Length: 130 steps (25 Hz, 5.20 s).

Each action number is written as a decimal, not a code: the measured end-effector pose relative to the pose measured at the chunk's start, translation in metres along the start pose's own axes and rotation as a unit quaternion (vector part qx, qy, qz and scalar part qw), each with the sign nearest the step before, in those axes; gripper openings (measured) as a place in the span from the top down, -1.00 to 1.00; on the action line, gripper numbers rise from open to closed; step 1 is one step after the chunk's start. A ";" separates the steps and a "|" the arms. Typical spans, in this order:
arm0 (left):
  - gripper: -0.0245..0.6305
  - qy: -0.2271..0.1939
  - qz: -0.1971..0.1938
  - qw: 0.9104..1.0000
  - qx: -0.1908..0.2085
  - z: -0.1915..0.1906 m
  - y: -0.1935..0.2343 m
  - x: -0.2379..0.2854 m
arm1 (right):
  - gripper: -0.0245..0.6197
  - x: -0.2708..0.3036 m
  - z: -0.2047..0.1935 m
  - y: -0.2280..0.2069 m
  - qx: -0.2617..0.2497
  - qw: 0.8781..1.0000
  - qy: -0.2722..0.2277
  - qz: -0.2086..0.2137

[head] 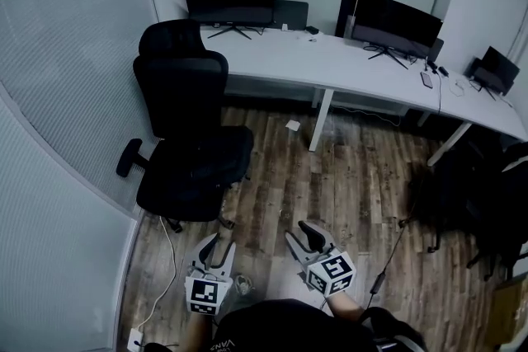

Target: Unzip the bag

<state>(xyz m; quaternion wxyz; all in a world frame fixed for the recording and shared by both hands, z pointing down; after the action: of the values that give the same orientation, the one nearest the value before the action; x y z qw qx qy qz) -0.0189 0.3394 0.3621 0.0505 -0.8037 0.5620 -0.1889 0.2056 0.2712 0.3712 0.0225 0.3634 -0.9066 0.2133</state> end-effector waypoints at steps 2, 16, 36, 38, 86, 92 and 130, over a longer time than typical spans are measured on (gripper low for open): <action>0.47 0.005 -0.010 1.000 0.004 -0.010 0.021 0.012 | 0.45 0.023 -0.001 0.000 0.003 1.000 0.004 -0.011; 0.34 0.019 -0.083 0.996 0.022 -0.060 0.133 0.080 | 0.45 0.156 -0.012 0.005 0.007 0.997 0.017 -0.074; 0.33 0.058 -0.070 0.996 0.023 -0.110 0.156 0.205 | 0.45 0.302 -0.043 -0.104 -0.076 0.991 0.098 -0.043; 0.33 0.068 -0.068 0.995 0.021 -0.120 0.156 0.224 | 0.45 0.319 -0.052 -0.116 -0.086 0.990 0.110 -0.039; 0.33 0.146 -0.092 0.984 0.035 -0.239 0.132 0.379 | 0.78 0.445 -0.152 -0.216 -0.188 0.976 0.109 0.014; 0.33 0.155 -0.095 0.980 0.083 -0.245 0.126 0.397 | 0.78 0.445 -0.145 -0.216 -0.171 0.975 0.135 0.049; 0.65 0.264 -0.036 0.963 0.049 -0.227 0.140 0.422 | 0.78 0.497 -0.072 -0.265 -0.169 0.949 0.236 0.121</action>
<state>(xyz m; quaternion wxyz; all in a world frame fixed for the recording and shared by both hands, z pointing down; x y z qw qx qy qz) -0.0996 -0.0708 0.6345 -0.0674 -0.7414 0.5163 -0.4234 0.0089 -0.1938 0.6318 0.2710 0.1816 -0.9352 0.1375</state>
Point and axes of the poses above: the fingertips, and each gripper's own axes: x forward along the fingers, y to its left, z out of its top, the point moved 7 cm from there along -x, backward along the fingers, and after that the axes turned 9 degrees about x, right-handed, at the moved point
